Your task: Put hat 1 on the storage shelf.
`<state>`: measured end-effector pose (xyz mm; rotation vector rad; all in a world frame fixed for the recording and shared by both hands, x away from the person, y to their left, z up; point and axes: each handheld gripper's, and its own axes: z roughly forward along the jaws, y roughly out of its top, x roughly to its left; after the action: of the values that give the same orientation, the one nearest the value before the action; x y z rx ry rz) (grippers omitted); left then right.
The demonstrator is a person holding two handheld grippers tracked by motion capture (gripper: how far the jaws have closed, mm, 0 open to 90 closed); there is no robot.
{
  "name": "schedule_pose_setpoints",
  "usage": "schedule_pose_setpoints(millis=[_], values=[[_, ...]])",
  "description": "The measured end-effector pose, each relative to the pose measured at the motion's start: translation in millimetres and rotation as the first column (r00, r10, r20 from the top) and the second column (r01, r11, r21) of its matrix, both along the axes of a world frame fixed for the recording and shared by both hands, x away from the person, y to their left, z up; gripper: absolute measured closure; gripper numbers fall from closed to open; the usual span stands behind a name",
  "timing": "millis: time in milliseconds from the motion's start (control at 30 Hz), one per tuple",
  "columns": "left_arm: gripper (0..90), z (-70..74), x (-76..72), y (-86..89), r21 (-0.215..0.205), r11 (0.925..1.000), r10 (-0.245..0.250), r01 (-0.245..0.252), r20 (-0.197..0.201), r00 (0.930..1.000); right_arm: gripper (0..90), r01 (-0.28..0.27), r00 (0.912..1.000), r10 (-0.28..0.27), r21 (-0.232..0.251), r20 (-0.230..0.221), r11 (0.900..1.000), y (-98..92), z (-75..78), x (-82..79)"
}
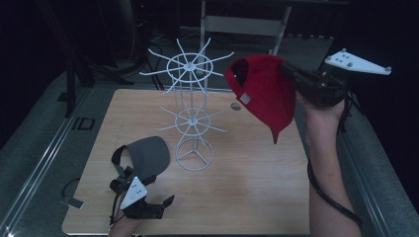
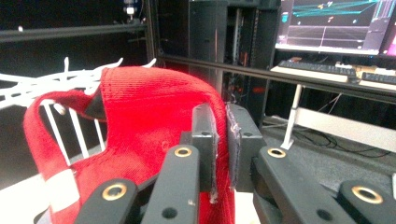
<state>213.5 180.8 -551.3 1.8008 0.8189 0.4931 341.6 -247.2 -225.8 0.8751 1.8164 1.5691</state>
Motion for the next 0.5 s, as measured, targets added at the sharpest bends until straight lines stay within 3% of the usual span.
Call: schedule_pose_setpoints(millis=[233, 500], values=[[7.3, -0.1, 0.1, 0.6, -0.007, 1.0, 0.002, -0.002, -0.002, 1.0, 82.7, -0.024, 0.9996, 0.024, -0.03, -0.014, 0.999, 5.8, -16.2, -1.6], [7.3, -0.5, 0.0, 0.8, -0.006, 1.0, 0.004, -0.004, -0.006, 1.0, 82.6, -0.078, 0.9966, 0.076, -0.057, -0.031, 0.995, 13.7, -41.9, -14.0]])
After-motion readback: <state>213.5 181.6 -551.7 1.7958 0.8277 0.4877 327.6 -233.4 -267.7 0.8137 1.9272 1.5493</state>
